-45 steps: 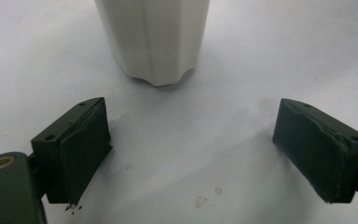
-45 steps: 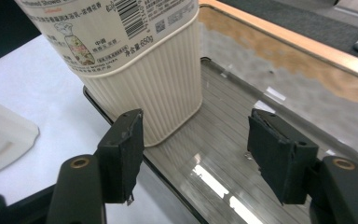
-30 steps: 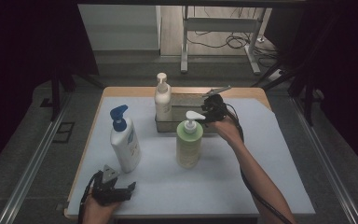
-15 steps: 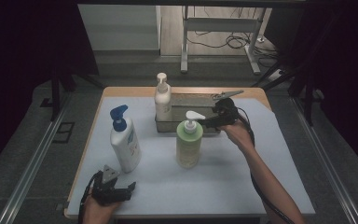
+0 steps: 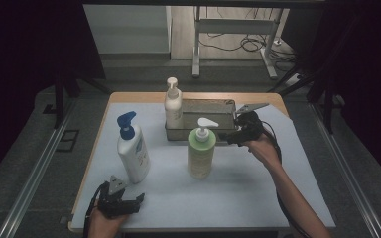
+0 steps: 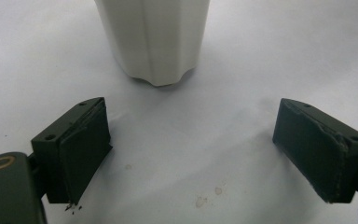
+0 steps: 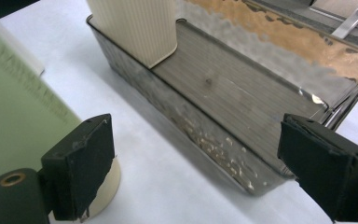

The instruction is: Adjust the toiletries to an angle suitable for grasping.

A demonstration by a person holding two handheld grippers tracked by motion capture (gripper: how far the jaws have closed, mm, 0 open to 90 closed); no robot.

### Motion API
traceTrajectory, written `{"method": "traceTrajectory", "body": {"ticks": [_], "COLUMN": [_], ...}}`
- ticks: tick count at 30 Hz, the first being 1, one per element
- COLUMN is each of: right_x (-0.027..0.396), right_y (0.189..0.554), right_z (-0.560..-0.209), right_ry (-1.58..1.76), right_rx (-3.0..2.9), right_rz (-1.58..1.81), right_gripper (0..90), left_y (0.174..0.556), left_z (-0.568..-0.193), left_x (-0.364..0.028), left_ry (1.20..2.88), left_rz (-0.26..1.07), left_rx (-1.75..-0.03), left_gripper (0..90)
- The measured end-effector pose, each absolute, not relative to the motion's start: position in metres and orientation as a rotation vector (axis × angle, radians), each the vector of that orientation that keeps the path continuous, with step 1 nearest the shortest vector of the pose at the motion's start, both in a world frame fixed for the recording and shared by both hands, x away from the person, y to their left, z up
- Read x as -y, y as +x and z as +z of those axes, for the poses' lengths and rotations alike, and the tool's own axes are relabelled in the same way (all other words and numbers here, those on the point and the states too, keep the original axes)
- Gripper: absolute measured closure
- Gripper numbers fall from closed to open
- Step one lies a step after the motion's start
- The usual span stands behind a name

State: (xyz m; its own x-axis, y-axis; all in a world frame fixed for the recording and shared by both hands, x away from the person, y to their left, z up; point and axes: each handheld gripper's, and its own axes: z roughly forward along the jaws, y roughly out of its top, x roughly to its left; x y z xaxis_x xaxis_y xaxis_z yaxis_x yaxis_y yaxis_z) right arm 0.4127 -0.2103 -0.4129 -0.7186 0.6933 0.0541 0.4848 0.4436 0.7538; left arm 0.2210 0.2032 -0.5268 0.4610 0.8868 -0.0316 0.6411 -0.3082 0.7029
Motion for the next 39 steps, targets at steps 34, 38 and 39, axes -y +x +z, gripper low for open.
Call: {"method": "traceTrajectory", "body": {"ticks": [34,38,39], "right_x": [0.204,0.198,0.197], "right_y": [0.344,0.341,0.340], "right_z": [-0.422,-0.422,-0.422], "right_ry": [0.862,0.842,0.834], "right_rx": [-2.563,-2.570,-2.571], "right_rz": [1.266,1.269,1.269], "right_gripper": [10.7,10.4,10.4], "left_y": [0.221,0.221,0.221], "left_z": [-0.527,-0.527,-0.527], "left_x": [-0.203,-0.203,-0.203], "left_ry": [2.054,2.057,2.054], "left_rz": [0.484,0.485,0.485], "left_rx": [-1.268,-1.268,-1.268], "left_gripper": [10.6,10.6,10.6]}}
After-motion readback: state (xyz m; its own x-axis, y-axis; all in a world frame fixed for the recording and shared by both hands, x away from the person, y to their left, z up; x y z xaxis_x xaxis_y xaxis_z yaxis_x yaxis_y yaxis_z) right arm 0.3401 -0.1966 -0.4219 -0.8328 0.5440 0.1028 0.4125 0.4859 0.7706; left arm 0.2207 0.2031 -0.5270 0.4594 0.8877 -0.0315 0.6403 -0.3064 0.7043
